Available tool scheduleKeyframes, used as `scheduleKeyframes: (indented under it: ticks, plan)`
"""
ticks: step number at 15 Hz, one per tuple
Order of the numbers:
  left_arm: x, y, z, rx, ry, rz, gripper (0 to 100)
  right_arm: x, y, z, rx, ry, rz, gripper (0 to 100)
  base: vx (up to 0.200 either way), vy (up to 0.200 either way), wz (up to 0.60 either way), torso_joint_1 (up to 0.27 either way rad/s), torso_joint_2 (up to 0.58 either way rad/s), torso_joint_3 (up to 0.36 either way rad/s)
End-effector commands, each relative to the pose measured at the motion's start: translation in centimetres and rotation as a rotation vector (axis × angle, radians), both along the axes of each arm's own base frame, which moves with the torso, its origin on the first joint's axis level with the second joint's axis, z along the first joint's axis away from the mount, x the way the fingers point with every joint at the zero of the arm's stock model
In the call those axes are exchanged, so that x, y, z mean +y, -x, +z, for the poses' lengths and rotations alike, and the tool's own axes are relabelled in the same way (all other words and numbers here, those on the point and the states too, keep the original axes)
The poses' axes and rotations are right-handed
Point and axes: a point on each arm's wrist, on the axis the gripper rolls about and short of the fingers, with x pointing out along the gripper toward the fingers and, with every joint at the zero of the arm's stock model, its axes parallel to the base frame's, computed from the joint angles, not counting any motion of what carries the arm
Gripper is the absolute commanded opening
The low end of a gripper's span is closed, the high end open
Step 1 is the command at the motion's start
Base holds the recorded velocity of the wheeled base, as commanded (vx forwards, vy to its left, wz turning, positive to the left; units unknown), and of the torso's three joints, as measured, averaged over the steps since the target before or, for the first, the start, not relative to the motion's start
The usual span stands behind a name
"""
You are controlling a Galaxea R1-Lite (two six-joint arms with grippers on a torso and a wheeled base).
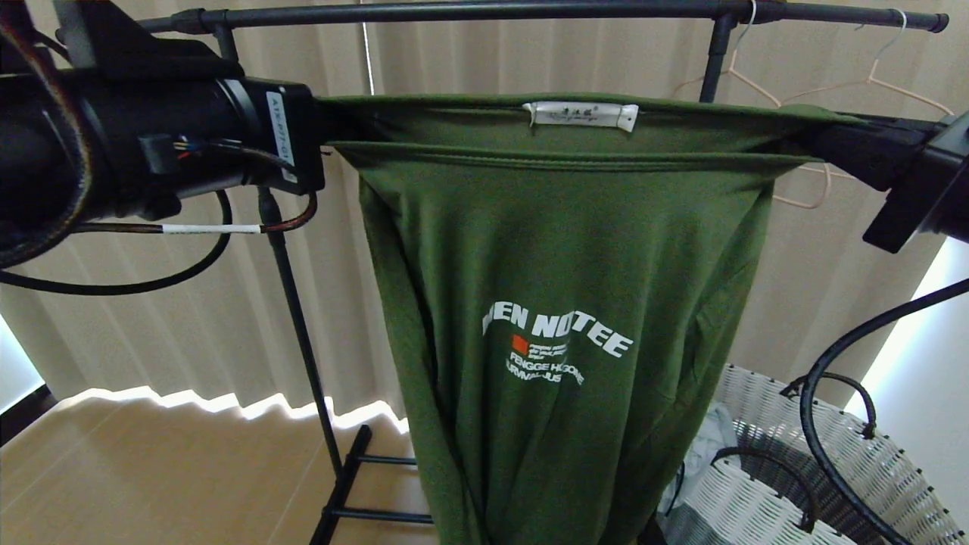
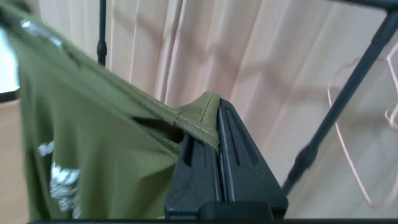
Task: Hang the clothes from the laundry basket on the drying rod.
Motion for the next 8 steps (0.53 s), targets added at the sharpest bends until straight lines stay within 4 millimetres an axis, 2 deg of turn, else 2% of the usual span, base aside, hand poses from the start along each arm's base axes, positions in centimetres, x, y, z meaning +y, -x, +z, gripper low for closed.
scheduleKeyframes:
  ticks: [1, 3, 4, 6, 8]
  plan:
    - [-1.5, -3.2, -0.6, 0.025, -0.012, 0.015, 0, -1.2, 2.2, 0.1, 0.001, 0.001, 0.006, 0, 0.0, 0.0, 0.0, 0.0, 0.0, 0.0]
    - [-2.2, -4.7, -0.5, 0.024, -0.008, 0.026, 0, -1.8, 3.5, 0.0, 0.018, 0.009, 0.019, 0, 0.0, 0.0, 0.0, 0.0, 0.0, 0.0]
    - [-2.6, -6.2, -0.7, 0.04, 0.018, 0.039, 0, -2.1, 5.0, -1.0, 0.052, 0.03, 0.062, 0, 0.0, 0.0, 0.0, 0.0, 0.0, 0.0]
    - [-2.7, -7.2, -1.2, 0.058, 0.025, 0.053, 0, -2.1, 6.1, -2.1, 0.067, 0.041, 0.118, 0, 0.0, 0.0, 0.0, 0.0, 0.0, 0.0]
    - [-2.7, -7.3, -1.7, 0.074, 0.016, 0.053, 0, -2.1, 6.3, -2.5, 0.067, 0.046, 0.157, 0, 0.0, 0.0, 0.0, 0.0, 0.0, 0.0]
